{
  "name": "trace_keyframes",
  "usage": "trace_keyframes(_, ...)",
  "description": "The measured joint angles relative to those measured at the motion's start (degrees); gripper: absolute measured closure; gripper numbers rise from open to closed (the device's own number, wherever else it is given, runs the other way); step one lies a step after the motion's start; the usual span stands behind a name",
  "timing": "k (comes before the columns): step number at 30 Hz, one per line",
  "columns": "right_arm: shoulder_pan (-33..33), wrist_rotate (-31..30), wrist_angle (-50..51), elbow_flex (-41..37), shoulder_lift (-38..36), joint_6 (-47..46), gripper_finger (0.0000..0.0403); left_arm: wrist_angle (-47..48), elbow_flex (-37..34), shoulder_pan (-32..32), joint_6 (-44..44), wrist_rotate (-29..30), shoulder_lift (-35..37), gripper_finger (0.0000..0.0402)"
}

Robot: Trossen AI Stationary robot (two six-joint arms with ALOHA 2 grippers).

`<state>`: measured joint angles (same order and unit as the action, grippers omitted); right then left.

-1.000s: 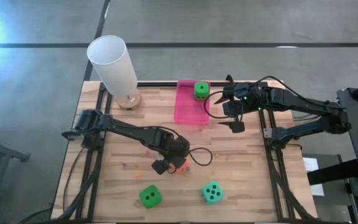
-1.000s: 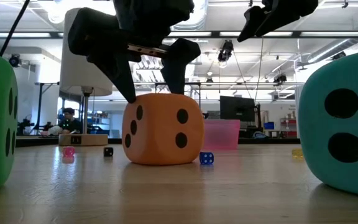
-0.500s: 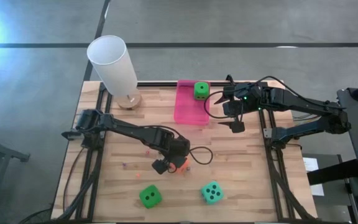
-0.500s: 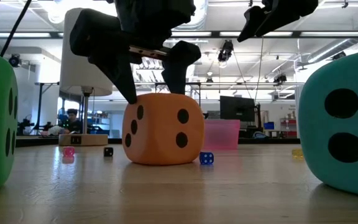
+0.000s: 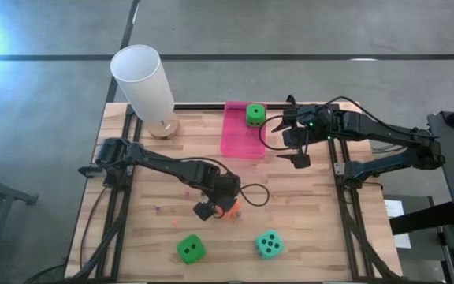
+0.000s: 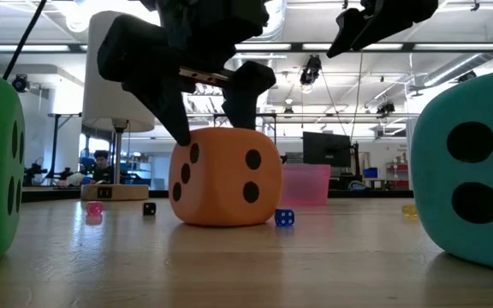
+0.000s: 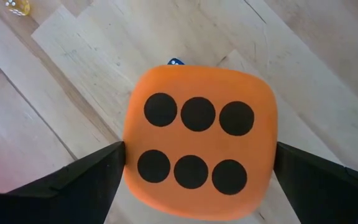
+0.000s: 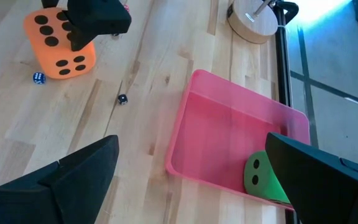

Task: Pick & Place Dice
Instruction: Put the big orange dice into the red container

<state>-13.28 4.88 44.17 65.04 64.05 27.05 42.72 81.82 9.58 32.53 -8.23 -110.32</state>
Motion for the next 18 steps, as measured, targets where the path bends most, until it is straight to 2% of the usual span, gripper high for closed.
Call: trace_keyframes(18, 0.02, 0.01, 0.01, 0.00, 0.00, 0.02, 0.0003, 0.81, 0.00, 0.20, -0.04, 0.26, 0.48, 0.0002)
